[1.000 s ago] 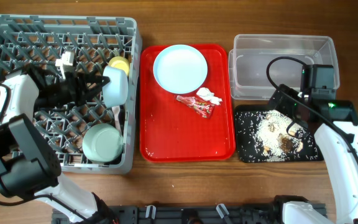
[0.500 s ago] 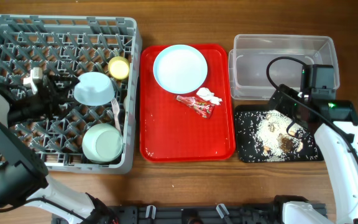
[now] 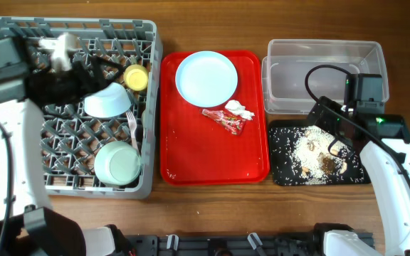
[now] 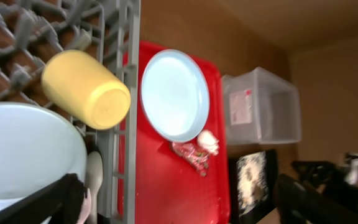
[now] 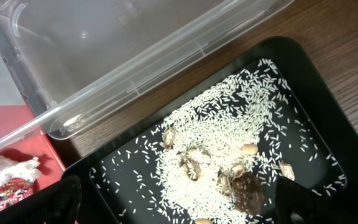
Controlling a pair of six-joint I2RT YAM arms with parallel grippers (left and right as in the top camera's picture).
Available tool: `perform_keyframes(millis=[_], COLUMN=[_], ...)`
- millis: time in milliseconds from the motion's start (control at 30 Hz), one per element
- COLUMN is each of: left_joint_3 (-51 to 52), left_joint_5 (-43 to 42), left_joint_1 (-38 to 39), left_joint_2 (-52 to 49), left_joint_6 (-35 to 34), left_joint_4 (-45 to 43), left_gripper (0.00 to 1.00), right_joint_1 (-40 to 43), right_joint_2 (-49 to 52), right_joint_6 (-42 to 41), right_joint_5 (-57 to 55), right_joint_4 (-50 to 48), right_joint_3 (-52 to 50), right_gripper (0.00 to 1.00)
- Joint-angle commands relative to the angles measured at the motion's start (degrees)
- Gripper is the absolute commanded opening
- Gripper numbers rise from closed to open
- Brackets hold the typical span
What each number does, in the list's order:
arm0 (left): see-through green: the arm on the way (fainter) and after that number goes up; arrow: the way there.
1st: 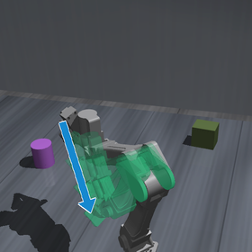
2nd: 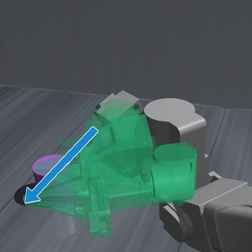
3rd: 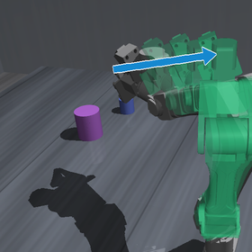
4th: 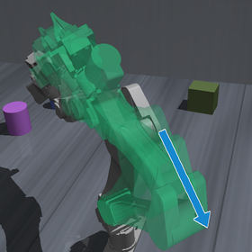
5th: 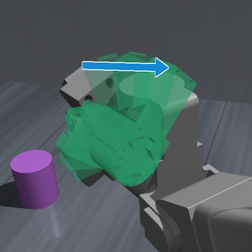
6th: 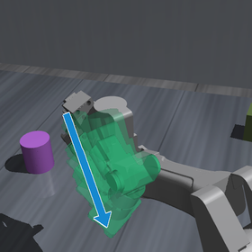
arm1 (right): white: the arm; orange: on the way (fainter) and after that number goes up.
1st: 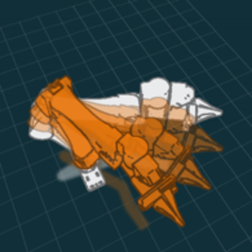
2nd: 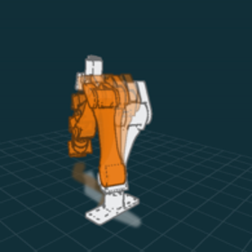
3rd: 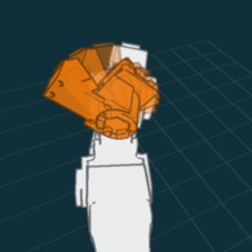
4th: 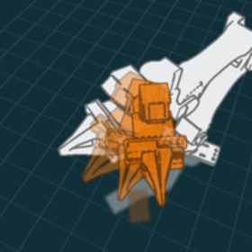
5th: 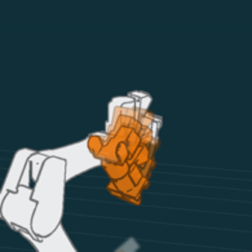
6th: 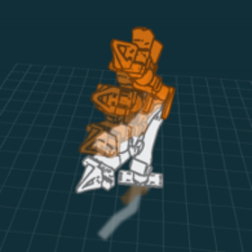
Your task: Sort waste into correct bins and load items into the dishwasher rack
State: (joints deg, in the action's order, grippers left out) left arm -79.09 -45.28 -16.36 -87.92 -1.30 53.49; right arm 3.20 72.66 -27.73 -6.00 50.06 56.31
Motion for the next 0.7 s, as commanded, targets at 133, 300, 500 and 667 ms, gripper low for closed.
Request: perform_keyframes(millis=[133, 300, 500, 667], left_joint_3=[0.4, 0.7, 2.2, 2.3], left_joint_5=[23.9, 25.3, 25.4, 27.5], left_joint_1=[6.4, 6.4, 8.4, 13.2], left_joint_2=[-7.8, -10.9, -12.0, -12.0], left_joint_6=[-8.4, -9.7, -9.9, -10.7], left_joint_4=[-3.4, -3.8, 2.1, 3.1], left_gripper=[0.04, 0.04, 0.04, 0.04], right_joint_1=[0.0, 0.0, 0.0, 0.0], right_joint_2=[0.3, 0.3, 0.3, 0.3], right_joint_6=[0.6, 0.6, 0.6, 0.6], right_joint_5=[0.1, 0.1, 0.1, 0.1], right_joint_4=[-0.1, -0.1, -0.1, -0.1], right_joint_3=[0.6, 0.6, 0.6, 0.6], right_gripper=[1.00, 1.00, 1.00, 1.00])
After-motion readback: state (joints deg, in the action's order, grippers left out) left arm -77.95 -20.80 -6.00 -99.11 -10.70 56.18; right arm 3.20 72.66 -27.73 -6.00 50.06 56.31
